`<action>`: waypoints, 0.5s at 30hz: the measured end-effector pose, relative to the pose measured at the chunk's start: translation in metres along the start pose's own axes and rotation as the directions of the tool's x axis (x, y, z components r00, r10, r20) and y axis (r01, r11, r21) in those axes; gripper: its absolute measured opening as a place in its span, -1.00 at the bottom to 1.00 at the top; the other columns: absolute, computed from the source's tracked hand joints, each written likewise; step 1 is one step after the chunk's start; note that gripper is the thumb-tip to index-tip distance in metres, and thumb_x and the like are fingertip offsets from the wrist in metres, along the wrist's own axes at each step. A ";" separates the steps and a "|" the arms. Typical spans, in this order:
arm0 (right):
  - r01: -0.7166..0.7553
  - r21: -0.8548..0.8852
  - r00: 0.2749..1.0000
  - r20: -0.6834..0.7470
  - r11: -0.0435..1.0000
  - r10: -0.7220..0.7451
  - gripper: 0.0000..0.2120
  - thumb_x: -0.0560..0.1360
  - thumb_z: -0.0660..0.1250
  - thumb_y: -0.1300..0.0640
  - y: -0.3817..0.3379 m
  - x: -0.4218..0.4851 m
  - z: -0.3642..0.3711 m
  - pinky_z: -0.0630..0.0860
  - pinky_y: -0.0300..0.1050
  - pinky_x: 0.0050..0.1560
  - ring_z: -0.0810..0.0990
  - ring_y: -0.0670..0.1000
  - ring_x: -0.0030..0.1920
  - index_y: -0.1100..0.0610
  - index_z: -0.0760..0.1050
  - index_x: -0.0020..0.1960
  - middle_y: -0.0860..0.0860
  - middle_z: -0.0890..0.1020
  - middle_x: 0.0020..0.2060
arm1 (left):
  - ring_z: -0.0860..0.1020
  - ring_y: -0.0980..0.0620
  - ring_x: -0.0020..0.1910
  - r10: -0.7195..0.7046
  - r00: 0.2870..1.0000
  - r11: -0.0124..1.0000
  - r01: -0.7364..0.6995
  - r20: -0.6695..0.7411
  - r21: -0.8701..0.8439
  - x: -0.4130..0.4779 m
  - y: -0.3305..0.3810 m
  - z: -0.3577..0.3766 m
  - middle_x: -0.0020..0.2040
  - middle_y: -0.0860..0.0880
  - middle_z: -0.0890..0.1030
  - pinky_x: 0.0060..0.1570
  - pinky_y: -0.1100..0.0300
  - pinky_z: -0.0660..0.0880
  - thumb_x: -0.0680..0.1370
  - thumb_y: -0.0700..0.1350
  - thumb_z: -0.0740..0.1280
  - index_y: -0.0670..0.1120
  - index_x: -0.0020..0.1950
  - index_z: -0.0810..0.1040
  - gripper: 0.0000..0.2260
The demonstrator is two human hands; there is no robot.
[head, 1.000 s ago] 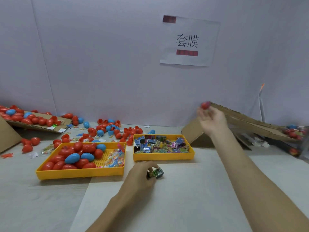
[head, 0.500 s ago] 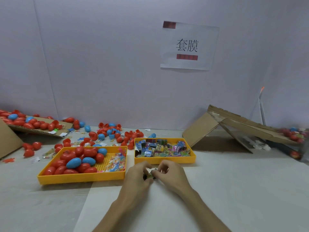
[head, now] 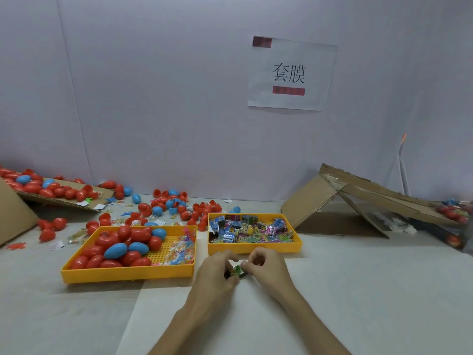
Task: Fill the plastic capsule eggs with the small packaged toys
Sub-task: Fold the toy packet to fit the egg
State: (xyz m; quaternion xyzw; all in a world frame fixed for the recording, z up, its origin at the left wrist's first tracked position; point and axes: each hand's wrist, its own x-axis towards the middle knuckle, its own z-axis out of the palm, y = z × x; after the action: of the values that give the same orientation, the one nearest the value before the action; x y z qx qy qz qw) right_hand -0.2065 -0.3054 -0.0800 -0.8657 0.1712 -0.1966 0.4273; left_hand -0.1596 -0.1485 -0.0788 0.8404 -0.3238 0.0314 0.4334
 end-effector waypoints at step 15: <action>0.019 0.361 0.984 -0.173 0.932 0.047 -0.87 0.48 0.48 0.32 0.005 0.006 -0.020 0.58 -0.14 -0.23 0.67 0.02 -0.32 0.20 0.55 -0.16 0.07 0.68 -0.34 | 0.59 0.21 -0.08 -0.073 0.995 0.994 0.077 0.061 -0.077 0.002 0.004 -0.004 -0.02 0.15 0.56 -0.14 0.38 0.51 0.51 -0.03 0.49 0.10 0.22 0.58 -0.71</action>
State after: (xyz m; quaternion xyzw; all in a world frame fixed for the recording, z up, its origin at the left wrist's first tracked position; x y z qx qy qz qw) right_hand -0.2117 -0.3238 -0.0718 -0.7500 0.1762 -0.2985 0.5633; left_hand -0.1598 -0.1481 -0.0734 0.8346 -0.3054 -0.0223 0.4579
